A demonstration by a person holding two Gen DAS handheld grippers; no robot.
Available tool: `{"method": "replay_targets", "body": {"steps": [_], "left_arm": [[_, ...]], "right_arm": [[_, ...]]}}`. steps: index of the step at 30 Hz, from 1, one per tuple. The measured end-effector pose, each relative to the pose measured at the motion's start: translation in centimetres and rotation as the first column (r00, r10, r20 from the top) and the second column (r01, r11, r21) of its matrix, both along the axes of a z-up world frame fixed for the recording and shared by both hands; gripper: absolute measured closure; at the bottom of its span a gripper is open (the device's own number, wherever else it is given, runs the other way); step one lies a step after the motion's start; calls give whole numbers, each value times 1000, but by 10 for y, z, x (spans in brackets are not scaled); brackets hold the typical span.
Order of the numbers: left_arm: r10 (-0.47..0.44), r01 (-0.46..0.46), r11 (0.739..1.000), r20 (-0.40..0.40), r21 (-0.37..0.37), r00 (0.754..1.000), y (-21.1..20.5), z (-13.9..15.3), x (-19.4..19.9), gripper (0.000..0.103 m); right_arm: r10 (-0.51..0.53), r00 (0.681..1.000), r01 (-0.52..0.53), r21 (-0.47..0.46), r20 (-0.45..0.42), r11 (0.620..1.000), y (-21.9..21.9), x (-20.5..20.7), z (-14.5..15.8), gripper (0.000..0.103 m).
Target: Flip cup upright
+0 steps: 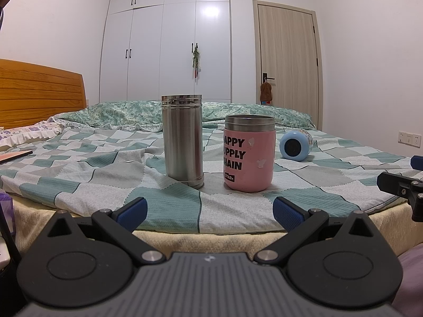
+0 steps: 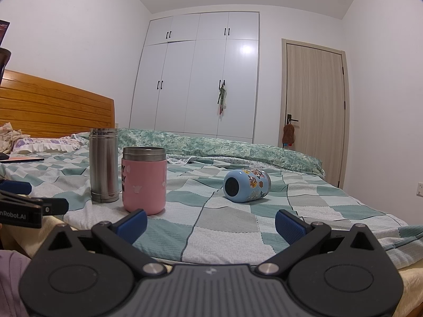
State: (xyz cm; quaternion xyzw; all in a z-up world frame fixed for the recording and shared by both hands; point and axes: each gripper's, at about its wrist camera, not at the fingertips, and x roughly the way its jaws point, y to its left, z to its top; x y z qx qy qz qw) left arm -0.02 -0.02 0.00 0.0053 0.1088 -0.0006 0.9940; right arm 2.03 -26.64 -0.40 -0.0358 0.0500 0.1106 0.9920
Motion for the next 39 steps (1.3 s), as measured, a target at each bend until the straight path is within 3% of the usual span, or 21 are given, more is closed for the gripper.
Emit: {"method": "replay_targets", "body": {"steps": [32,39], "left_arm": [[3,-3,1000,-7,8,1000,-1,1,1,0],[-58,60,997,-45,41,997,-18,20,11,0]], "right_arm": [[-1,1000,1,-4,-3,1000,3,0,0,0],[17,999,-15,33,-39,999,-9,11,12,0]]}}
